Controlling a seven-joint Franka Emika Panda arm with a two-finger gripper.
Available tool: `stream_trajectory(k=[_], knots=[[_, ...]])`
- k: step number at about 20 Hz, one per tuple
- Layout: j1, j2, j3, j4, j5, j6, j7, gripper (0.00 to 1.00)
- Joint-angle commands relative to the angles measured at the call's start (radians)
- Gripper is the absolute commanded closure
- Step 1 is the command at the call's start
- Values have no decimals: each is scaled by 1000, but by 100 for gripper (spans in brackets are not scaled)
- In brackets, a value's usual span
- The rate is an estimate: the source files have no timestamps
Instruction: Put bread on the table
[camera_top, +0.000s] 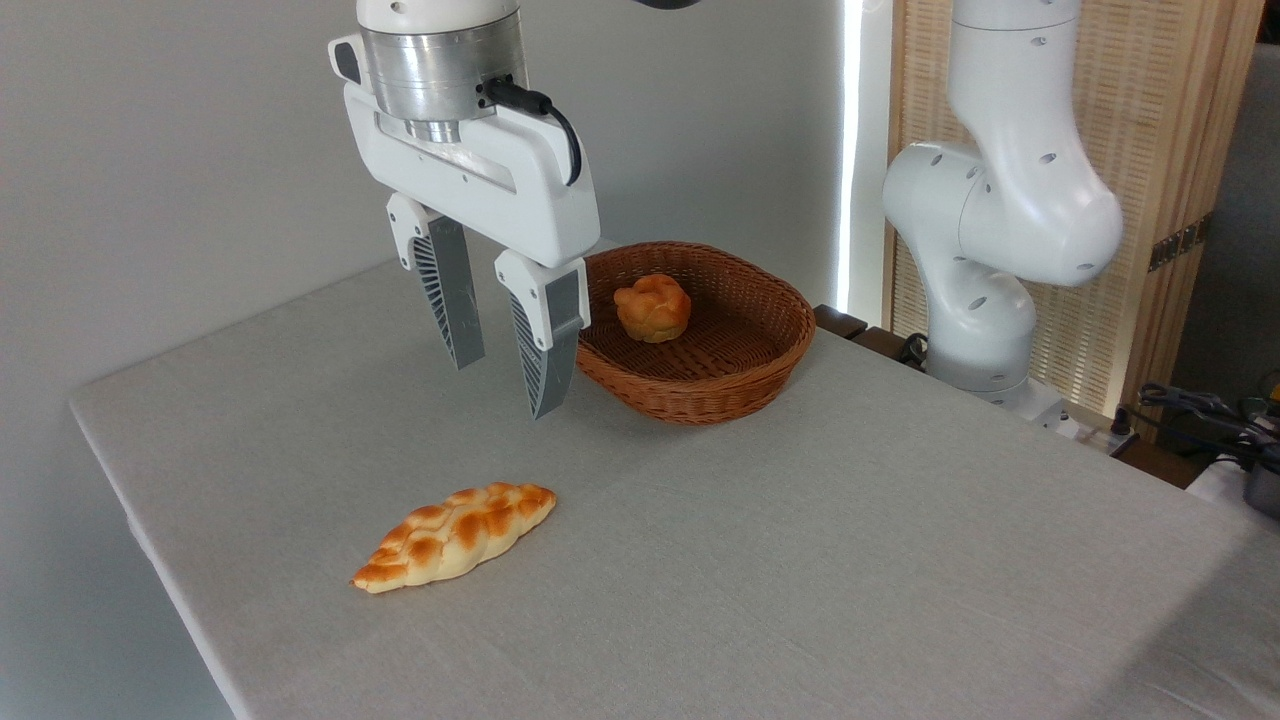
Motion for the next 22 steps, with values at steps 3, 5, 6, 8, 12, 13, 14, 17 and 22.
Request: stream_trajectory(k=[3, 5, 6, 8, 12, 13, 14, 17, 22], knots=[[51, -7, -87, -4, 8, -4, -10, 0], [51, -7, -103, -5, 8, -4, -7, 0], [52, -7, -105, -5, 8, -4, -7, 0], [52, -5, -116, -7, 9, -17, -1, 0], [52, -5, -111, -4, 17, -29, 7, 0], [52, -5, -110, -4, 19, -29, 5, 0], [52, -5, -111, -4, 52, -30, 2, 0], [52, -4, -117, -4, 112, -30, -4, 0], [51, -4, -117, -4, 111, -30, 5, 0]])
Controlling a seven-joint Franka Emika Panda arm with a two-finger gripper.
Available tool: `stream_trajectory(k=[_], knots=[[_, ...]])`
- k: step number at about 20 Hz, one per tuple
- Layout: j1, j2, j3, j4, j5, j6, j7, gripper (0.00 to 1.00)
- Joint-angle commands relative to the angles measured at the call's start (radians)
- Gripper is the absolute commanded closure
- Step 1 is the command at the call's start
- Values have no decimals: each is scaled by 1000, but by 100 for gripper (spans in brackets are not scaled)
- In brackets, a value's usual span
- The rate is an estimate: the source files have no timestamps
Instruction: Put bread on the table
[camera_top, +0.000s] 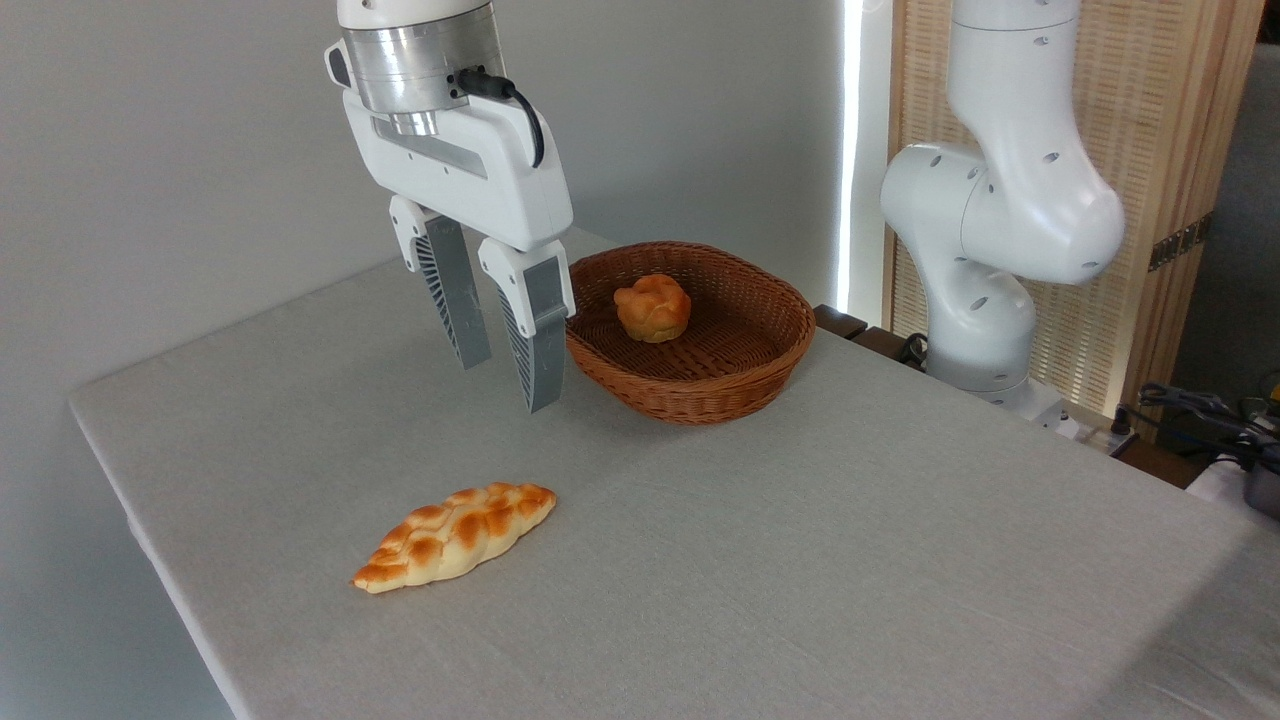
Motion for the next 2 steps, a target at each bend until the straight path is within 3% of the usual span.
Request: stream_trajectory(k=[1, 2], knots=[[9, -5, -11, -1, 14, -17, 8, 0], [9, -4, -11, -1, 13, -17, 8, 0]])
